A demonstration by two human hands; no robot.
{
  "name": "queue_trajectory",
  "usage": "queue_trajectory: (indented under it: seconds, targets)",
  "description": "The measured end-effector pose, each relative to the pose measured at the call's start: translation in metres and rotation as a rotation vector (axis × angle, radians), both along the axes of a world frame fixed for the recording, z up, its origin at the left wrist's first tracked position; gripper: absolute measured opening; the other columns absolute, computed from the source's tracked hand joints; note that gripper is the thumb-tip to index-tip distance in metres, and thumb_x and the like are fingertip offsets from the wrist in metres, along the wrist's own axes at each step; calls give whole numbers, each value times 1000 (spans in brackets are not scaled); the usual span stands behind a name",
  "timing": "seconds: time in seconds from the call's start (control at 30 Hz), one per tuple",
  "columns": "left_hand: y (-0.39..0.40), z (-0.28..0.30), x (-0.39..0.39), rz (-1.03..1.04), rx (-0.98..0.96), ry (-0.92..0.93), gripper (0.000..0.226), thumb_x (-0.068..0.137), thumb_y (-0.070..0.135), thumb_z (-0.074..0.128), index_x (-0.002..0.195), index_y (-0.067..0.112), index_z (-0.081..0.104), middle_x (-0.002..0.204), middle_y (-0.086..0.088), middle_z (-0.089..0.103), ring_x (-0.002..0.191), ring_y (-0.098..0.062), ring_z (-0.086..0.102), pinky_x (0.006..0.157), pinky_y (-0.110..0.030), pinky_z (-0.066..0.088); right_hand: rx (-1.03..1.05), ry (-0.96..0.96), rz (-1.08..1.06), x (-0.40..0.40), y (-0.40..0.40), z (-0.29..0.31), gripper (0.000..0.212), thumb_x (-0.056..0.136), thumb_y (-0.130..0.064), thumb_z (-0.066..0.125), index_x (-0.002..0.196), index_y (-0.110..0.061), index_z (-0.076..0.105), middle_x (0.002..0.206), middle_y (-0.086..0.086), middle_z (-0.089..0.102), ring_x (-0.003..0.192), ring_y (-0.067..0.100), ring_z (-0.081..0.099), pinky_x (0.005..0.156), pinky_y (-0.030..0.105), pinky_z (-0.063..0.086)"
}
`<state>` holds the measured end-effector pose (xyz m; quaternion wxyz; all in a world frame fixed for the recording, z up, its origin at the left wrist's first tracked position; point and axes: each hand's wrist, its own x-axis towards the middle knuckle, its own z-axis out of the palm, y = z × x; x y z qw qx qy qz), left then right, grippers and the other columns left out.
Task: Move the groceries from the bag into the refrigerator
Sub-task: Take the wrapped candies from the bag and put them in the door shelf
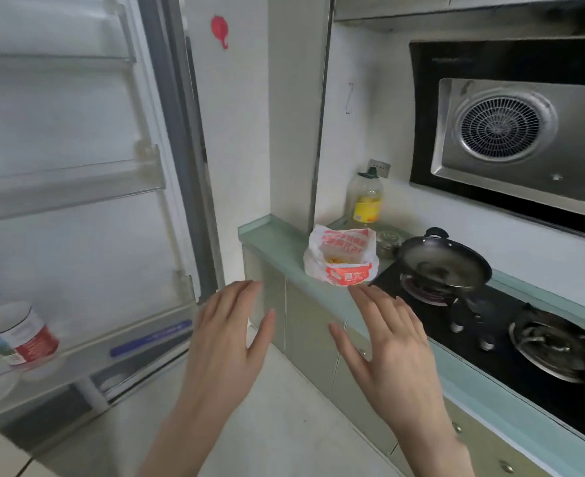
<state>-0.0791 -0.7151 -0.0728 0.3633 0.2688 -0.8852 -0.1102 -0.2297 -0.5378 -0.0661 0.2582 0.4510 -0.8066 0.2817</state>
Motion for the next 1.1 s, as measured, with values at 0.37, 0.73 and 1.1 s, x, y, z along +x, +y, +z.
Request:
queue_trajectory:
  seconds: [0.37, 0.73, 1.1]
  targets:
    - [-31, -28, -109, -35, -68, -63, 43, 100, 42, 49, 132, 16, 61, 125, 3, 66, 112, -23, 60, 94, -38, 52, 14, -91, -75, -95, -30, -31, 59, 99, -57, 48, 139, -15, 61, 136, -1, 63, 125, 22, 58, 110, 41, 44]
    - [-113, -55, -228, -112, -20, -106, 49, 98, 48, 44, 132, 17, 62, 126, 3, 65, 115, -24, 61, 96, -40, 52, 36, -117, -235, -206, -111, -36, 53, 96, -56, 54, 134, -20, 64, 123, -6, 69, 113, 21, 65, 97, 38, 51]
    - [-172, -89, -338, -174, 85, -153, 42, 96, 43, 57, 129, 18, 63, 126, 1, 66, 116, -24, 61, 92, -40, 53, 92, -239, -296, -289, -164, -59, 58, 92, -59, 58, 136, -21, 62, 129, -8, 68, 121, 17, 62, 103, 36, 47]
